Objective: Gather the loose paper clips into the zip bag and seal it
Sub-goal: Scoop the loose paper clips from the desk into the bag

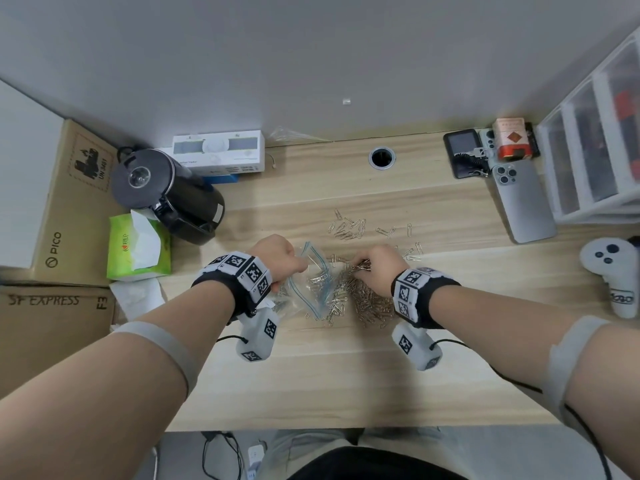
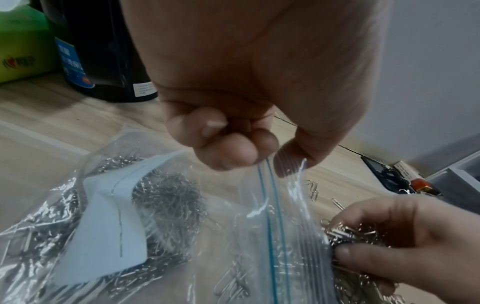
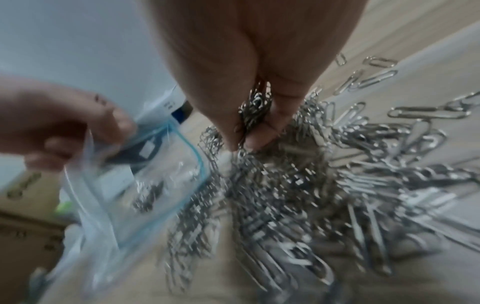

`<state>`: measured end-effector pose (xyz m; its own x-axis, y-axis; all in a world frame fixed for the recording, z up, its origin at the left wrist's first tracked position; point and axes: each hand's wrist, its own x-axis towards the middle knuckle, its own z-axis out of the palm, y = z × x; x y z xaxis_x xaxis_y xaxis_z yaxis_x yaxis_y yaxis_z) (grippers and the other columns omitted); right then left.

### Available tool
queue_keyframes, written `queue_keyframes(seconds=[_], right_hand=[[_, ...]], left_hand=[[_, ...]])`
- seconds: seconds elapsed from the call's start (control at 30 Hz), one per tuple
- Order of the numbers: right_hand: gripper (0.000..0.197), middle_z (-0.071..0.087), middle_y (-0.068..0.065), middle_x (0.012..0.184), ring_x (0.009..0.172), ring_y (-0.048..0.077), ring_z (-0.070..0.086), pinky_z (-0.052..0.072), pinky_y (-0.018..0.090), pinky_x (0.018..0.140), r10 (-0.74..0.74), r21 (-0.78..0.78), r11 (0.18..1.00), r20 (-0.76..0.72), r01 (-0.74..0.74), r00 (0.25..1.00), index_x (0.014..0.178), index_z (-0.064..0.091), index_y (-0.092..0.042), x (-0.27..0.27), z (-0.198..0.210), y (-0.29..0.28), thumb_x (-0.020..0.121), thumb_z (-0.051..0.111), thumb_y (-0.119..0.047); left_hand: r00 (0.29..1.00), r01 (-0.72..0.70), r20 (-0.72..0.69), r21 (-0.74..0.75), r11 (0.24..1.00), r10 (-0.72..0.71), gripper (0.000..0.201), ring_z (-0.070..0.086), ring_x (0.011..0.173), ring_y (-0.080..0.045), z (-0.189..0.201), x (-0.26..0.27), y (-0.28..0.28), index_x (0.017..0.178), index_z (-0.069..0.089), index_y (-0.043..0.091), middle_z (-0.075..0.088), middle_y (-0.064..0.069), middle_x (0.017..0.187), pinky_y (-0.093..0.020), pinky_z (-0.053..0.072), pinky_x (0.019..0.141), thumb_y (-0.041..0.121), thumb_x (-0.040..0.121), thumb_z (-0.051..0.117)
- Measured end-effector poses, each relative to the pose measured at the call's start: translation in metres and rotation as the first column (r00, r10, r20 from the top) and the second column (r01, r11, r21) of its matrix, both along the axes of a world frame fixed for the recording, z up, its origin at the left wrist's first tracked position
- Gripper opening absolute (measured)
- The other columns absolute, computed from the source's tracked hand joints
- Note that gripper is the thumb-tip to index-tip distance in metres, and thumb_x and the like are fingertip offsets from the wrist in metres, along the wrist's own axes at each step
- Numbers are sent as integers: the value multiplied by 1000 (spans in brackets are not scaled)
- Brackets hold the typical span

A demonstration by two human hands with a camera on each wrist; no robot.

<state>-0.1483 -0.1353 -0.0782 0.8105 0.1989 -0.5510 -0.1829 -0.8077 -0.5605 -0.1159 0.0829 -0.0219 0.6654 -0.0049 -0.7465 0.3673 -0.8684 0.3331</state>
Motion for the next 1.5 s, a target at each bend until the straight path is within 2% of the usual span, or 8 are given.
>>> queue_keyframes(seconds=[0.17,0.4,0.5,0.63,0.73,0.87,1.27,1.5], right_hand=[[28,72,-1,105,76,12,71,51,22,68,-23,170,984,-142,47,990,111,68,-24,11,22,14,84,74,-27],[32,69,-6,105,82,5,63,44,4,65,-3,365,929,-168,65,986,113,70,-19,-5,20,70,82,70,-9],[36,72,-4,108,97,8,67,51,18,84,50,434,900,-177,32,983,111,71,-20,-3,21,71,79,67,-3],[11,74,0,86,75,10,71,58,26,73,-60,469,879,-70,86,996,88,72,-17,11,34,52,85,64,-10],[10,69,-5,79,72,11,64,54,30,71,-182,299,946,170,126,968,87,68,-21,27,31,32,81,60,-18],[49,55,5,128,117,23,50,44,39,102,112,-123,989,257,-83,960,131,52,-15,48,2,11,84,58,-28],[73,-1,6,163,150,26,-2,13,50,121,575,-274,808,176,-522,799,153,13,-14,41,-30,33,92,42,-42],[50,48,6,137,127,26,43,42,40,103,637,-220,769,348,-600,688,134,50,-13,28,-21,34,86,48,-27]], left_hand=[[999,-10,35,6,1000,10,27,46,36,-20,3,1,-4,64,54,10,57,-11,44,-27,44,48,29,79,66],[1000,18,13,-89,996,-17,38,41,35,-20,10,3,4,59,49,11,52,-11,43,-25,37,46,34,78,72],[998,62,-4,-111,992,-63,38,39,33,-16,15,5,15,53,48,13,49,-7,38,-23,34,44,29,81,69],[998,59,-11,-202,978,-62,45,32,34,-15,26,12,29,39,44,18,38,-2,37,-25,28,46,10,79,64],[999,33,-18,-225,974,-38,36,27,36,-13,34,15,38,38,39,17,30,-1,41,-22,21,45,6,68,57],[996,68,-38,-196,978,-76,45,28,34,-10,37,15,51,33,40,17,33,2,38,-19,23,45,-1,72,50],[1000,27,-5,-188,982,-28,40,28,31,-7,31,12,81,40,40,14,35,7,33,-22,22,45,-1,76,46],[1000,27,-13,-104,994,-29,42,27,32,-6,32,19,76,45,40,11,33,9,33,-23,24,47,-9,81,46]])
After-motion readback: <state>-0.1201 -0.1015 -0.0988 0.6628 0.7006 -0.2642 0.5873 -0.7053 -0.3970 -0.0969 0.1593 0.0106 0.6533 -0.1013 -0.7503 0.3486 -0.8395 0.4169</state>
